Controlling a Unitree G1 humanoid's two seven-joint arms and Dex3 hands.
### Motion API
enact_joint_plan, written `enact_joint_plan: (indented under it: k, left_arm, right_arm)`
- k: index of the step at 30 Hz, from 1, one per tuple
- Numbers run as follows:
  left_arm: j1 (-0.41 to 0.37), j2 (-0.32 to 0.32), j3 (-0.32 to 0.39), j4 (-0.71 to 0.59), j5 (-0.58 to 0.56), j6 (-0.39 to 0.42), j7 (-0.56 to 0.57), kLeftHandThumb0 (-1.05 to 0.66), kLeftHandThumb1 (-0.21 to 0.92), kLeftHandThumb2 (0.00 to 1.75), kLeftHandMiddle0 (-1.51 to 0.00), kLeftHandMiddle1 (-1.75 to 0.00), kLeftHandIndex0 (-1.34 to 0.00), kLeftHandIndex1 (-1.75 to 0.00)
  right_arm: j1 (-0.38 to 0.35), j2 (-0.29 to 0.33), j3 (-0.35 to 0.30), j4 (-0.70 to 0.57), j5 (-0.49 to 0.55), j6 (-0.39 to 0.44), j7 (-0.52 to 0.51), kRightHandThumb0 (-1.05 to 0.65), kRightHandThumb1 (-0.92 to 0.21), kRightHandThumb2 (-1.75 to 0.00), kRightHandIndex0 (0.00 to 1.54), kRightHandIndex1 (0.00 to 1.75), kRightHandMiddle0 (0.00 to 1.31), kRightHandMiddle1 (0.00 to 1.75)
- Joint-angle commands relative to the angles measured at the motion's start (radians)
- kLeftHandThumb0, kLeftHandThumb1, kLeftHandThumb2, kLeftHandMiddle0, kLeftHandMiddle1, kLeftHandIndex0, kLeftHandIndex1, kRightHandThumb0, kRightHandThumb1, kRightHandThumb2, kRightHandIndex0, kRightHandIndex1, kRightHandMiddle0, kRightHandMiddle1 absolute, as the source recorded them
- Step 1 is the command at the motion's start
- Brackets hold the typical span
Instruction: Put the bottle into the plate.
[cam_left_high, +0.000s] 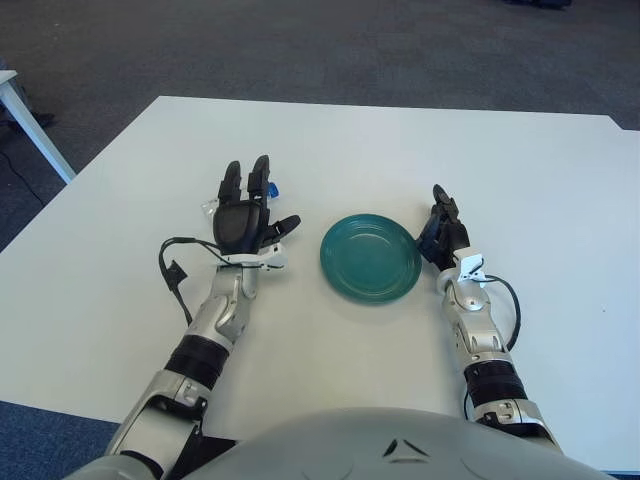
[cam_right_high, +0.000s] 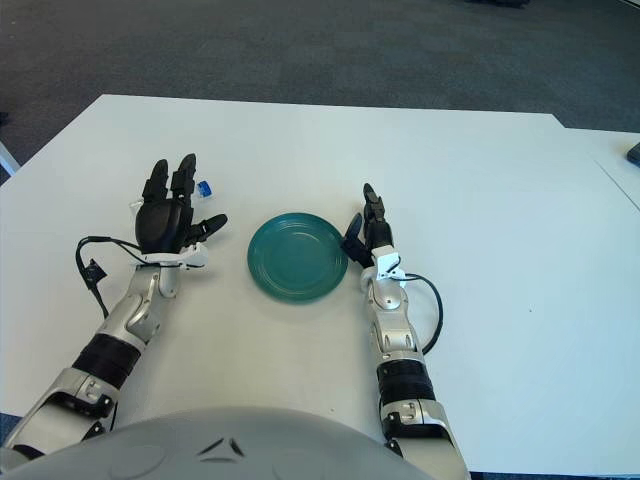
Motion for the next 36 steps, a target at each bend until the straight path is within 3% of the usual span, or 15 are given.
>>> enact_joint_plan:
  k: [1, 17, 36]
  left_arm:
    - [-0.033, 0.020, -0.011, 0.018, -0.007, 0.014, -0.054, -1.05, 0.92, 0.53, -0.26, 0.00, 0.00, -0.55]
    - [-0.144, 0.045, -0.049, 0.065, 0.015, 0.102, -0.221, -1.05, 0.92, 0.57, -0.17, 0.00, 0.00, -0.44]
    - [-0.272, 0.036, -0.099, 0.197, 0.024, 0.201, -0.261, -1.05, 0.92, 0.63, -0.20, -0.01, 0.00, -0.45]
  right_arm:
    - [0.066, 0.001, -0.005, 0.110, 0.009, 0.080, 0.010, -0.98, -0.92, -1.14, 0.00, 0.00, 0.00, 0.12]
    - [0.043, -0.010, -0.017, 0.173, 0.016, 0.056, 0.028, -0.98, -0.92, -1.12, 0.00, 0.00, 0.00, 0.12]
    - [0.022, -0.037, -0.038, 0.247, 0.020, 0.000, 0.062, -0.98, -0.92, -1.17, 0.00, 0.00, 0.00, 0.13]
